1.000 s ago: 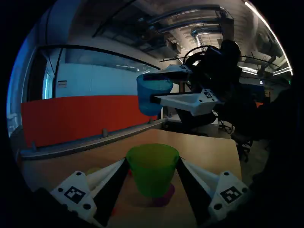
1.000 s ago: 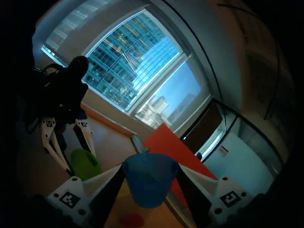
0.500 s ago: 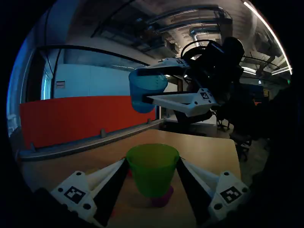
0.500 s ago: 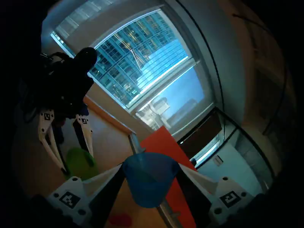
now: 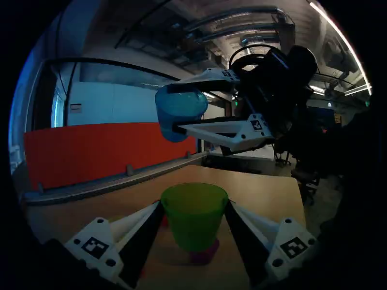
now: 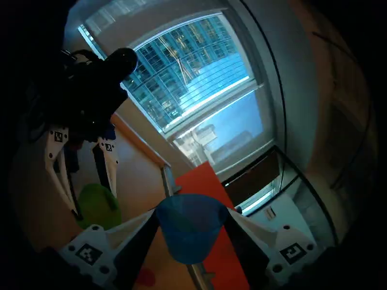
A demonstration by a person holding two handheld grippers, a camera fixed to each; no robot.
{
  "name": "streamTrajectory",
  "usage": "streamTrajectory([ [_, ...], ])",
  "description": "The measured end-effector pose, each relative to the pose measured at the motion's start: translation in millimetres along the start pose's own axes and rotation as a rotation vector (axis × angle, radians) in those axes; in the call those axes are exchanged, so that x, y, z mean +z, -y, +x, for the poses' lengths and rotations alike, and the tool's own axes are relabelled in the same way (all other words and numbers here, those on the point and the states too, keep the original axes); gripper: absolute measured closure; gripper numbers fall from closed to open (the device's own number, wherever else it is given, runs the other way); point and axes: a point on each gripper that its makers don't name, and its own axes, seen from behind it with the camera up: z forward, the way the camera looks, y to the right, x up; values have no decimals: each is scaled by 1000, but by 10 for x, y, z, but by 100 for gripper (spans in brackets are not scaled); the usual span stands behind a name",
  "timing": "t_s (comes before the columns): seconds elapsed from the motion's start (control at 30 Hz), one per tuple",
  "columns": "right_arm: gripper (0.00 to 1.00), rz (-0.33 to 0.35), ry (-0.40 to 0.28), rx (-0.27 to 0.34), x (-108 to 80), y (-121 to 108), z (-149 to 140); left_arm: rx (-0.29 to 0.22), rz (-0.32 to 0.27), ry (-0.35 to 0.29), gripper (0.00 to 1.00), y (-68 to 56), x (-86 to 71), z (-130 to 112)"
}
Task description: Pour water
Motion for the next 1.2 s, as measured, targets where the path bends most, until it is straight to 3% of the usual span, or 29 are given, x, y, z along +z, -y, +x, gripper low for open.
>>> streamTrajectory([
  [0.67,8,-7,10,-114,48,-52,16,0,-3,-2,13,-9,16,5],
  [1.2,8,-17,8,-161,58,-91,29,-3,-4,0,13,-13,21,-18],
])
